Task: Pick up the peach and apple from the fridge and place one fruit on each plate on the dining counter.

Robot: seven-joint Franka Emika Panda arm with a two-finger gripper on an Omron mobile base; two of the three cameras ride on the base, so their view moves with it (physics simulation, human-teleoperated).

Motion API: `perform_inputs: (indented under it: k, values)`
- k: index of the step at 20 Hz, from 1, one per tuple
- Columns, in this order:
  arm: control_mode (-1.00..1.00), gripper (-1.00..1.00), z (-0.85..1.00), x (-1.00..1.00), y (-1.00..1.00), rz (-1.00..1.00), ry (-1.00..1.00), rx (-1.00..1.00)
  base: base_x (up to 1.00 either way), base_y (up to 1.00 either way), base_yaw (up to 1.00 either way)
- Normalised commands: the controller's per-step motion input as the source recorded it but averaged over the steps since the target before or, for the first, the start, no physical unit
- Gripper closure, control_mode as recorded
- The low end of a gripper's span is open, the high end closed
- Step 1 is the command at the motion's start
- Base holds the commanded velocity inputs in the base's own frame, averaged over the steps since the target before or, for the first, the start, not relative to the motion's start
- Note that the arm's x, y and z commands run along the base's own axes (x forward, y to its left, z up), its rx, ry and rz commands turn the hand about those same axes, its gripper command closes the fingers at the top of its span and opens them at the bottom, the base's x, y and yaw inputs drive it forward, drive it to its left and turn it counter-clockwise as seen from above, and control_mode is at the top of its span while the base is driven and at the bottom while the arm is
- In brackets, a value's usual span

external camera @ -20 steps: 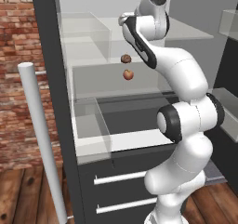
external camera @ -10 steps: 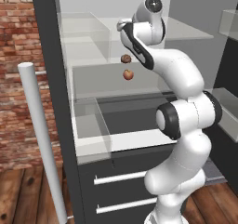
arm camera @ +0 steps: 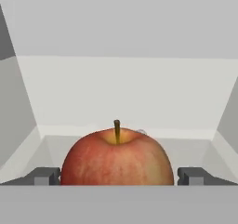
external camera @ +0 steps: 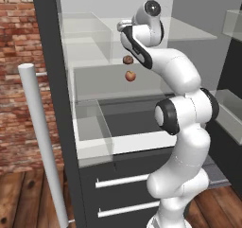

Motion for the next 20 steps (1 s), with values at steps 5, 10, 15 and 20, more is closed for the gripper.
perform_inputs:
  k: [5,10,15,20]
  values:
    - [-1.00,-1.00,-0.17,0.25,0.03,0.00,-0.03,0.00,0.00,0.00,0.00]
    - [-1.00,1.00,-0.64,0.38,0.01,0.00,-0.01,0.00,0.00,0.00,0.00]
    - [-1.00,1.00,-0.83,0.25,0.00,0.00,-0.10,0.00,0.00,0.00,0.00]
    - [-1.00,1.00,-0.18,-0.93,-0.02,0.00,-0.02,0.01,0.00,0.00,0.00]
